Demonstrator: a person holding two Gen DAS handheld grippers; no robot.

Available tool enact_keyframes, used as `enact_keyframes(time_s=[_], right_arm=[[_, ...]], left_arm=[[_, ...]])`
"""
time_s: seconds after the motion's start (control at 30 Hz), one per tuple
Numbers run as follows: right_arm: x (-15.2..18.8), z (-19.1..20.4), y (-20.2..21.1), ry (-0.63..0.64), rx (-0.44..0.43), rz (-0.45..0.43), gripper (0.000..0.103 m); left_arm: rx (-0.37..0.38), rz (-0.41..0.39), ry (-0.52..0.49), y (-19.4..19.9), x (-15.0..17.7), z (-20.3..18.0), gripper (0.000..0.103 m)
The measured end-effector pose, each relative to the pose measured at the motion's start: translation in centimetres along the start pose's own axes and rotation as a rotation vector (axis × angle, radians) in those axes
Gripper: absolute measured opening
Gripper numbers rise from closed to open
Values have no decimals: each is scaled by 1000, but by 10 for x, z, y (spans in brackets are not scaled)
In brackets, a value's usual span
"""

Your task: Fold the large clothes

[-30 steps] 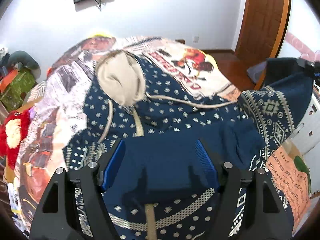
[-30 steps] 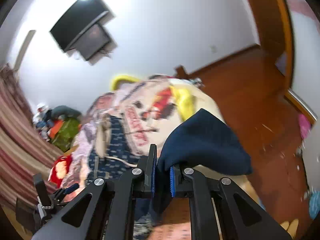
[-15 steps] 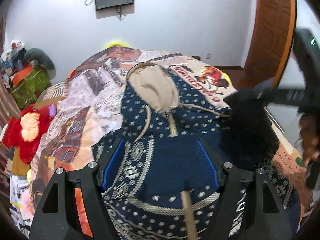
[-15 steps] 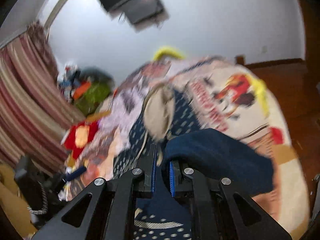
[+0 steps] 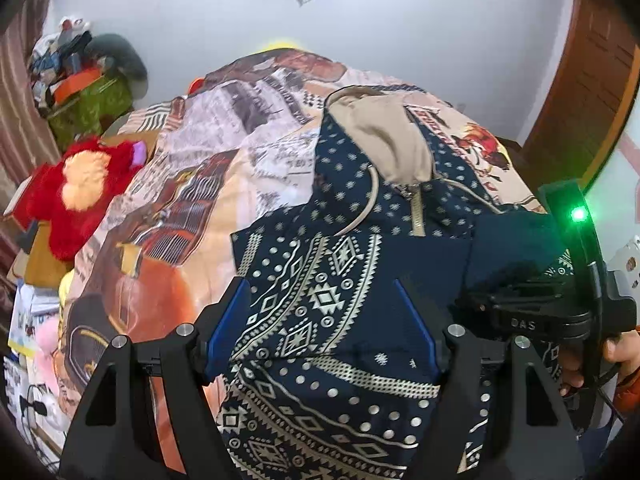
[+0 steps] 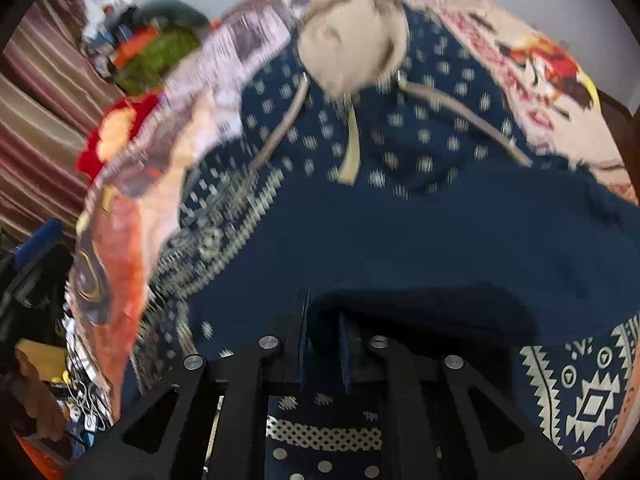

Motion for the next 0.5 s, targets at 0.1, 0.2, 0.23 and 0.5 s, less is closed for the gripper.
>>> enact_keyframes(time_s=[0.1,0.2,0.23,0.5], right_arm=[[6,-2,1,-2,-36,27,40],[11,-4,19,9,-23,-29,63],[12,-4,29,30,-10,-63,63],[27,-44,120,89,112,-325,70]], left_arm=[[-11,4,4,1,2,2,72],[-12,2,0,4,1,-3,72],[-10,1,-3,5,-1,-5,72],[43,-31,-100,14,-25,-61,72]])
Point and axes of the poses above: each gripper's, at about its wrist camera, not at the fingertips, and y roughly against the way its jaws point, z to its left, x to its underside, the point moved 2 cm from there along -y, roughly the way its jaws point, and after that the axes turned 5 degrees about x, right-handed, at the moved point
